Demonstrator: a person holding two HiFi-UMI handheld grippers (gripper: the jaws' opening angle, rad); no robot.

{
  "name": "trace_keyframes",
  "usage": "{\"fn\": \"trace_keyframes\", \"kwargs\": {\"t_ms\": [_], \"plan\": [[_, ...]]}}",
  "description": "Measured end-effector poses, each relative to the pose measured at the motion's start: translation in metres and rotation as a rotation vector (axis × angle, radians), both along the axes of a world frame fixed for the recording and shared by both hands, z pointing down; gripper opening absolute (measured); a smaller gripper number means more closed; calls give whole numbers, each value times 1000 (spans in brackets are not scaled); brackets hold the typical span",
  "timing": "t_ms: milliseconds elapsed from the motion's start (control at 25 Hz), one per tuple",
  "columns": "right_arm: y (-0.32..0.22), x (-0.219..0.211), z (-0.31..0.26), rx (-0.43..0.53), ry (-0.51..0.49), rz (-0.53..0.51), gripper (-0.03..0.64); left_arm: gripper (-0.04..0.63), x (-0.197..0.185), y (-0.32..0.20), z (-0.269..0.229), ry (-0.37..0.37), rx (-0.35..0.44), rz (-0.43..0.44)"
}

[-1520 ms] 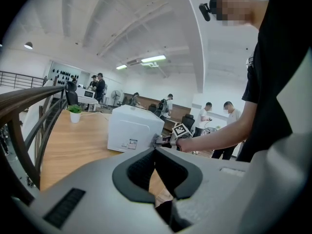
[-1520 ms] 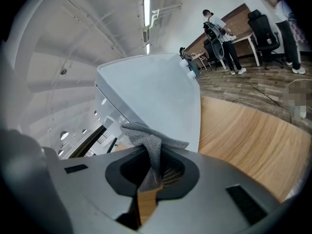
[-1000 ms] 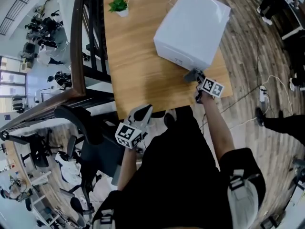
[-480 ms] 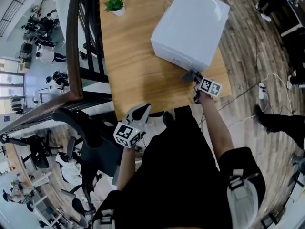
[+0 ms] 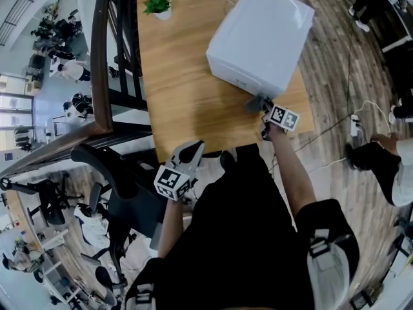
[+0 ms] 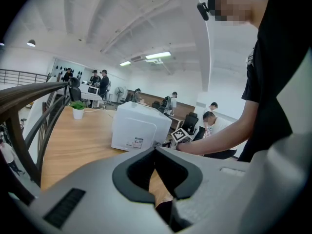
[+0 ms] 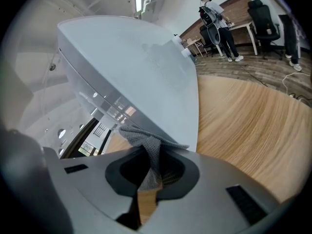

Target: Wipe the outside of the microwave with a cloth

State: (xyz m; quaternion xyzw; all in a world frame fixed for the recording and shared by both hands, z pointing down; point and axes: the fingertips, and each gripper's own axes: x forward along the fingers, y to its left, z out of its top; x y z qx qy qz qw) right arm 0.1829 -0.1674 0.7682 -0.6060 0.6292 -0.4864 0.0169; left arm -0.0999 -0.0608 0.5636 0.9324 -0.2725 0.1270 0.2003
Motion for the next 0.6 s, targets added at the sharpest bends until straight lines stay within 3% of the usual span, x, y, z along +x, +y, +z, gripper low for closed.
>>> {"fn": "trace_keyframes", "kwargs": {"t_ms": [600], "plan": [[-49,-63,-14,45,-36,-117,28,-5,-34,11,4,-14,-5,-113]]}}
